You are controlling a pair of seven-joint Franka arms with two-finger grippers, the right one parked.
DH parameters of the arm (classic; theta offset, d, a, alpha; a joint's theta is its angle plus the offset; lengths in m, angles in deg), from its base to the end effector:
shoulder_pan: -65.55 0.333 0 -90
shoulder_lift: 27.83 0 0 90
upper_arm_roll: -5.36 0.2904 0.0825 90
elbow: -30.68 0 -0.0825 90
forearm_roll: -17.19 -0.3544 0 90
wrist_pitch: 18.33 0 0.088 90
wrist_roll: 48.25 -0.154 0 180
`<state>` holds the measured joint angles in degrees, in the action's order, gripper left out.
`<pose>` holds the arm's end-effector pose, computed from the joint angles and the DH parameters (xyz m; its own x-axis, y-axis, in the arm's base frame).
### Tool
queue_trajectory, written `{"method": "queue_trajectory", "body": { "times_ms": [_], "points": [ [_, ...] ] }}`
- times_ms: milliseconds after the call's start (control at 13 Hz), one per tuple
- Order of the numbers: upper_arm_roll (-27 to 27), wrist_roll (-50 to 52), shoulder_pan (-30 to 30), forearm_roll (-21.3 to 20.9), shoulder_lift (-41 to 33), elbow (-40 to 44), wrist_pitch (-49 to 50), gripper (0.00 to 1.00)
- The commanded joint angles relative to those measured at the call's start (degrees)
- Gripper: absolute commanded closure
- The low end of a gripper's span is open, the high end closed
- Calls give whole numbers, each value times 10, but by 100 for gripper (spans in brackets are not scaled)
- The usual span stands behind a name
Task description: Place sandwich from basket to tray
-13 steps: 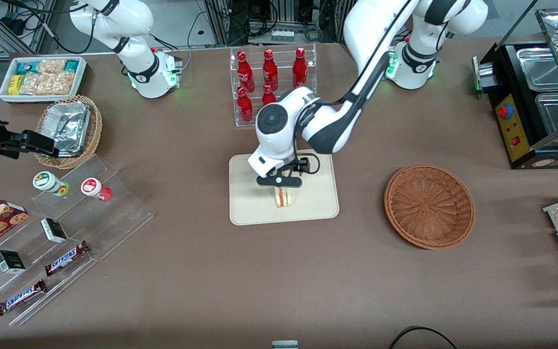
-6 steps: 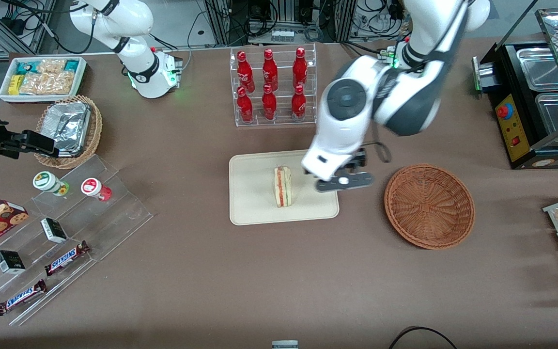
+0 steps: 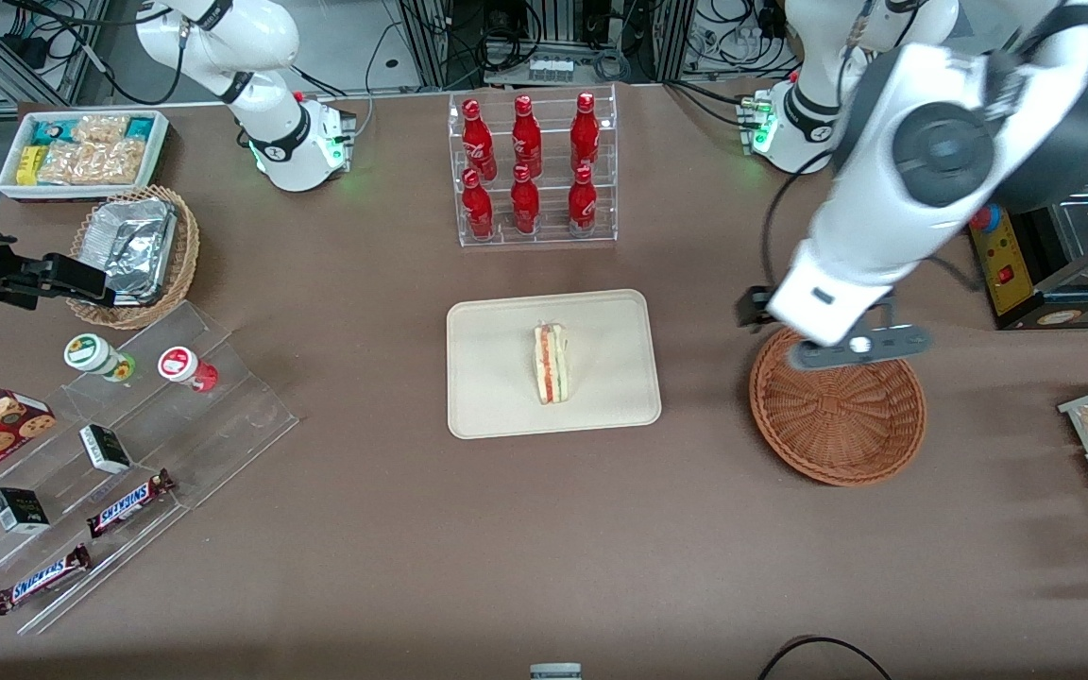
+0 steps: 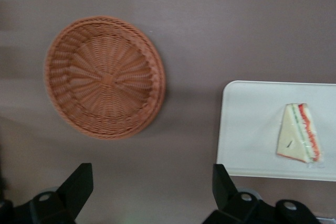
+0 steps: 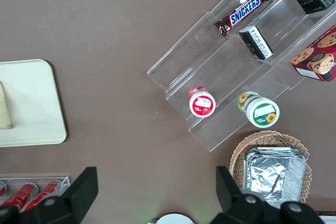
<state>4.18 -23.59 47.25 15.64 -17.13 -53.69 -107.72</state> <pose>0.5368 -0.1846 0.4920 0.9926 0.0916 -0.0803 0.0867 -0.9943 -0.0623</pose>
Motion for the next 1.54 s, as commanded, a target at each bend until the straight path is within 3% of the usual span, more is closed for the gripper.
{"method": "queue_trajectory", "body": {
  "times_ms": [0, 308, 692, 1462],
  "points": [
    [-7, -69, 55, 6, -73, -68, -1, 0],
    [-3, -165, 103, -2, -121, -115, -9, 0],
    [-3, -265, 173, 6, -143, -115, 0, 0],
    [-4, -262, 139, -3, -104, -55, 1, 0]
  ]
}}
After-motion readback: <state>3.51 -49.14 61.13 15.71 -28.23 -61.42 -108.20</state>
